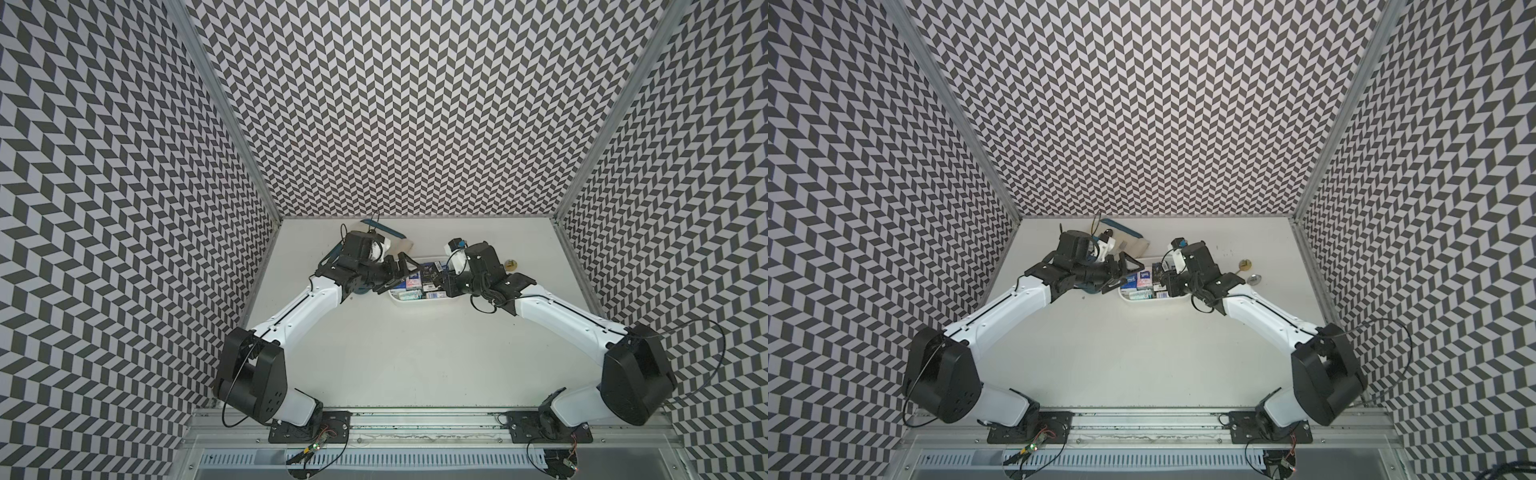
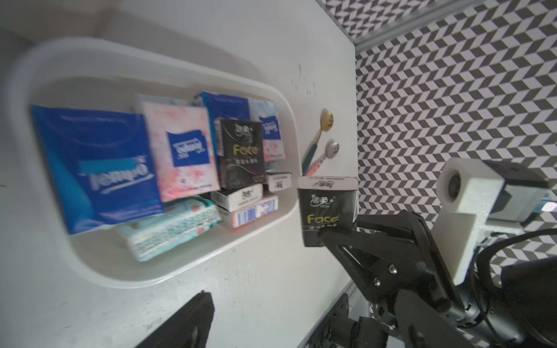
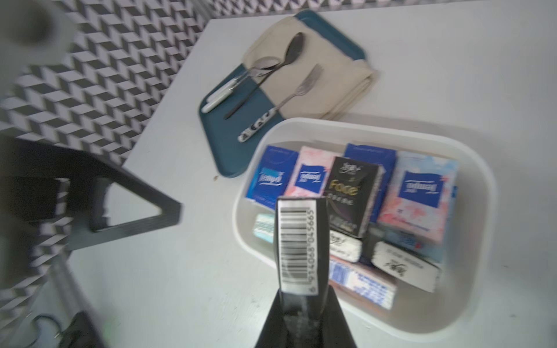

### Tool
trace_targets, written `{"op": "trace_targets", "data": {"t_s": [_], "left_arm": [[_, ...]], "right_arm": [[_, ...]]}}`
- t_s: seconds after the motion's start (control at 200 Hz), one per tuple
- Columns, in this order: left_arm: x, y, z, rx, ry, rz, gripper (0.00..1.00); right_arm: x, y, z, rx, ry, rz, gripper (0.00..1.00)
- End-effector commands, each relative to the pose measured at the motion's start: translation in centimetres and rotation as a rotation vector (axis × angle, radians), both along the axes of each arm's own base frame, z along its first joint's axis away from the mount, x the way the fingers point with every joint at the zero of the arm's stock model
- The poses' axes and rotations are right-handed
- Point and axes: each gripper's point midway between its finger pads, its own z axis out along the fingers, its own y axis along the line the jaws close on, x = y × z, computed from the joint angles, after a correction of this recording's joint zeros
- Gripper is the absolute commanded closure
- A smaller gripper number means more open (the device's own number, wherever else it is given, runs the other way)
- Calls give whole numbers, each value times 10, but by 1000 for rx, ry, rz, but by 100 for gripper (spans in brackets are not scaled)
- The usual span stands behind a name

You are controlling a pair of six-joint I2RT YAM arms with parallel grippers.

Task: Put the pocket tissues into the storage box
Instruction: Place the pocket tissues in the storage box.

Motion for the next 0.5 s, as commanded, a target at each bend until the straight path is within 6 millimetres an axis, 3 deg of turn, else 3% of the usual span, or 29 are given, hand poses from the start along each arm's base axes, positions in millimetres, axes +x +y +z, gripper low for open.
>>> {"op": "trace_targets", "data": {"t_s": [0.0, 0.29, 0.496], "left_arm": [[9, 35, 1, 111, -63, 69, 0], [2, 89, -20, 189, -52, 170, 0], [-5, 113, -31, 207, -36, 214, 0]], "right_arm": [[28, -36, -18, -150, 26, -164, 86], [61, -49, -50, -295, 61, -234, 87], [68, -53, -62, -350, 82, -252, 87]]}}
